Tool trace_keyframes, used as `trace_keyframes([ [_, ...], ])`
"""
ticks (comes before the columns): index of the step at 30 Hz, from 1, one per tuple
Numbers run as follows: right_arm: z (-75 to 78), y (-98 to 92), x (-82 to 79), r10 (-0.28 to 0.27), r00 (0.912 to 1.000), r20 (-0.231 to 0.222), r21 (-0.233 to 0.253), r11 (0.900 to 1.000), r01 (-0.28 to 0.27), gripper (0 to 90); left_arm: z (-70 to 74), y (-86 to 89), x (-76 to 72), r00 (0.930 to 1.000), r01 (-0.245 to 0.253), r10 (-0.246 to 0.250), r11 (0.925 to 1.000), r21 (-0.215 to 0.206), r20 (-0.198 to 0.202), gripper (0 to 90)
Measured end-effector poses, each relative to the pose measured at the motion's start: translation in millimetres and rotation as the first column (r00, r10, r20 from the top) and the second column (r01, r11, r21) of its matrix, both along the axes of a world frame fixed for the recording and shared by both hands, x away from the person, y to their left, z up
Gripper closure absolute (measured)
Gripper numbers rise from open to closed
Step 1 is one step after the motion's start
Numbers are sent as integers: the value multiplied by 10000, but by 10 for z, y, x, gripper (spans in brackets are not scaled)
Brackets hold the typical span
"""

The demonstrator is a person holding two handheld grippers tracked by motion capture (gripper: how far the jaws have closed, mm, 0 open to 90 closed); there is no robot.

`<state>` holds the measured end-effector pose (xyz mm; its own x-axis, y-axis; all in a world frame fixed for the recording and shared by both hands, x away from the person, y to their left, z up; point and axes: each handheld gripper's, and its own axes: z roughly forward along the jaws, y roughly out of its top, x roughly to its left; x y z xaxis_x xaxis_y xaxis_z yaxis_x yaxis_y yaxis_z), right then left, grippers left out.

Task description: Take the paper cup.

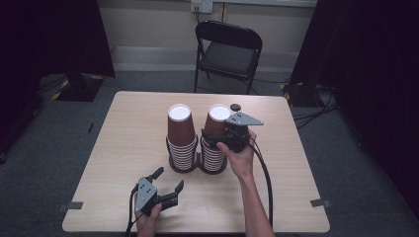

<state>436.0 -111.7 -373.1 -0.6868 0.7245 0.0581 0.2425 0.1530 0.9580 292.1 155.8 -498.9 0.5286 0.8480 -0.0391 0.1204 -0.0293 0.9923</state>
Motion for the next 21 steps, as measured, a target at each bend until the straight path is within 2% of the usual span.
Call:
trace_keyframes([
  [7, 66, -13, -11, 51, 9999, 88, 132, 9999, -52, 124, 0, -6, -8, 9999, -105, 105, 9999, 59, 49, 159],
  [13, 129, -42, -15, 3, 9998, 174, 526, 9986, -13, 126, -1, -5, -9, 9999, -84, 84, 9999, 58, 58, 159],
  [21, 228, -26, -20, 5, 9995, 328, 568, 9984, -24, 128, -1, -10, -11, 9999, -131, 130, 9999, 56, 75, 161],
])
